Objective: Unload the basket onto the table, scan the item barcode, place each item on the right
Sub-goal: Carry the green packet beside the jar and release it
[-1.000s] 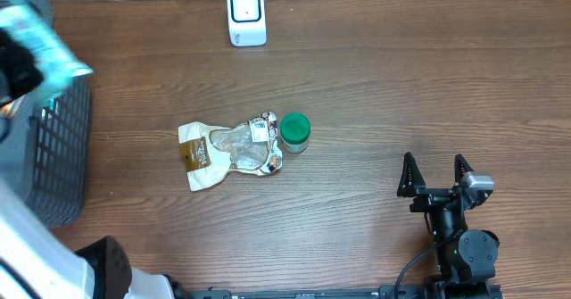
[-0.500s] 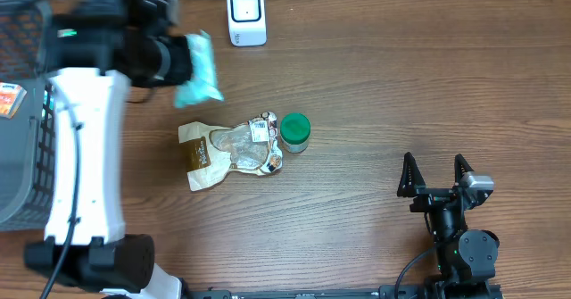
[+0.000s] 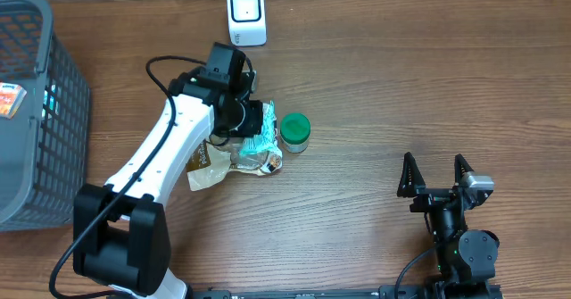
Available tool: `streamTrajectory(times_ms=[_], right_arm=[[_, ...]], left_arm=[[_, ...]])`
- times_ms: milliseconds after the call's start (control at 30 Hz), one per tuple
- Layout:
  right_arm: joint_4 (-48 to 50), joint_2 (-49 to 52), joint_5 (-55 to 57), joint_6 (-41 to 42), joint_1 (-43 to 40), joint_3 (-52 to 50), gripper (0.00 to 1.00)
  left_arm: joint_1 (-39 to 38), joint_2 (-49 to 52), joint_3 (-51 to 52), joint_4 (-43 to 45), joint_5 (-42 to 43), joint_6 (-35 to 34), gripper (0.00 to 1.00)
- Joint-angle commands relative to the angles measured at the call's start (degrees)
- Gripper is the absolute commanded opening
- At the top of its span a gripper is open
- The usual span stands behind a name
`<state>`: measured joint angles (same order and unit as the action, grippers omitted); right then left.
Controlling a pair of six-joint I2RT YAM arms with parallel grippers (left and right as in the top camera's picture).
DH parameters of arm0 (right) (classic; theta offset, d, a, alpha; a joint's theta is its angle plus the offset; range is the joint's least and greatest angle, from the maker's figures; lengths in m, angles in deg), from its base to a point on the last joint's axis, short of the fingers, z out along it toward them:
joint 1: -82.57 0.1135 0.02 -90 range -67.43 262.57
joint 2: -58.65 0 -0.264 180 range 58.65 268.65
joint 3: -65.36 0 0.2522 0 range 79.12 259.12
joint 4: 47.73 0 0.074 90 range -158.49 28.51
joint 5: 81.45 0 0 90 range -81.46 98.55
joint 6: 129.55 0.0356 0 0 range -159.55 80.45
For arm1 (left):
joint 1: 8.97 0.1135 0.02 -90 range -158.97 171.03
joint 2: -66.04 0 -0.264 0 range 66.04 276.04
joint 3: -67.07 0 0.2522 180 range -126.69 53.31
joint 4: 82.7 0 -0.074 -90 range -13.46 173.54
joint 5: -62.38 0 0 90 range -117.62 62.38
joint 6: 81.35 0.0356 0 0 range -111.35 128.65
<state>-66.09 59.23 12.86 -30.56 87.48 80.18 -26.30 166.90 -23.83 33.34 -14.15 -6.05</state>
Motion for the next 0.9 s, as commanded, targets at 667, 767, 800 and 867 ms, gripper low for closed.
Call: streamTrajectory(times_ms=[667, 767, 800, 867], right_arm=[[0.2, -0.4, 0.1, -0.1, -0.2, -0.6, 1.0], [0.2, -0.4, 0.1, -0.1, -0.2, -0.6, 1.0], [0.2, -0.4, 0.1, -0.1, -0.2, -0.6, 1.0], [0.2, -0.4, 0.1, -0.1, -0.2, -0.6, 1.0]], left_arm=[[-9.6, 3.0, 8.4, 17.9, -1.8, -9.3, 0.23], [-9.5, 2.8, 7.9, 17.7, -1.2, -9.3, 0.65], [-9.3, 2.8, 7.5, 17.4, -0.5, -9.1, 0.7], [-9.2, 2.7, 6.1, 15.9, -0.5, -8.8, 0.7]])
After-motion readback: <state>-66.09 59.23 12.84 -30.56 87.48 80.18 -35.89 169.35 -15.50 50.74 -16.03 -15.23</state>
